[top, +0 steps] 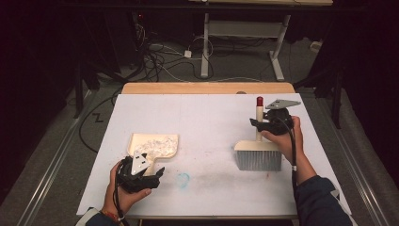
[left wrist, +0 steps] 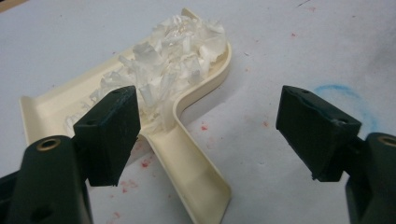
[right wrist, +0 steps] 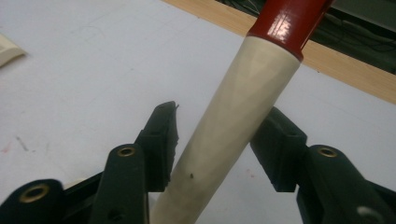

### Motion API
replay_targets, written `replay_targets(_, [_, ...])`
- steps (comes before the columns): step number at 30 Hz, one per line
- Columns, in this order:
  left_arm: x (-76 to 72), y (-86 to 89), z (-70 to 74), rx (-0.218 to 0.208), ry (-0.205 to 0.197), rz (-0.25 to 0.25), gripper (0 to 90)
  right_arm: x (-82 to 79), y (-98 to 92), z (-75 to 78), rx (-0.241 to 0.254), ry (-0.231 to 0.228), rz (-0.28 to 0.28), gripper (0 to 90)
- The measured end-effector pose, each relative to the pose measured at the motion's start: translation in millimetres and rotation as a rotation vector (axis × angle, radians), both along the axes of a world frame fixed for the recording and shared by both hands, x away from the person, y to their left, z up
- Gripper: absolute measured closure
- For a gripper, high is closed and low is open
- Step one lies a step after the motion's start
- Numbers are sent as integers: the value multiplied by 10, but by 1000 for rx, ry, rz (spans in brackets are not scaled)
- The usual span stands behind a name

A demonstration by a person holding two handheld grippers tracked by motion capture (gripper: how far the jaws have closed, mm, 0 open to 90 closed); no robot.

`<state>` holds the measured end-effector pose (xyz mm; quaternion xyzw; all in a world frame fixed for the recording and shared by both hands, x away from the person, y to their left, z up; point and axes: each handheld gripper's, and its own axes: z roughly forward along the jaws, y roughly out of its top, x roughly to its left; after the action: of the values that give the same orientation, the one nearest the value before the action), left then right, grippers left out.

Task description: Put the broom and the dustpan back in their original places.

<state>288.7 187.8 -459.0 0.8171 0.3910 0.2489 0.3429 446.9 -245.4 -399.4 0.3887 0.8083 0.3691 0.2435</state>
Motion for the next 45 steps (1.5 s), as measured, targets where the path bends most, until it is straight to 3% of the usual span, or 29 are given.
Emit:
replay_targets(2, [3,-5,-3,2,-1,-7,210,26,25,-25,-18,-2,-22,504])
replay_targets(5, [9,-12,-7,4,0,-13,202,41,26,-20,-33,-52,-69,464])
replay_targets(8, [3,-27,-1,1,-10,-24,194,28,-7,28,13,-89,-84,455])
replay_targets(15, [-14,-40,4,12,-32,-35,189,-85,-47,88,56,-133,-65,428])
replay_targets(19, [-22,-27,0,10,-44,-58,174,-213,-77,131,88,-153,-36,402])
replay_targets(21, [-29,-25,0,21,-64,-53,173,-306,-86,163,94,-187,-15,401])
replay_targets(30, [-36,-28,-14,37,-86,-60,173,-851,-155,262,101,-292,108,341])
replay_targets(35, [-36,-24,-16,49,-107,-71,174,-1082,-259,235,113,-315,123,335])
replay_targets(41, [-39,-30,-32,57,-107,-82,173,-1262,-382,108,81,-322,120,331])
replay_targets(45, [-44,-28,-39,61,-109,-88,173,-1366,-481,4,107,-349,113,335])
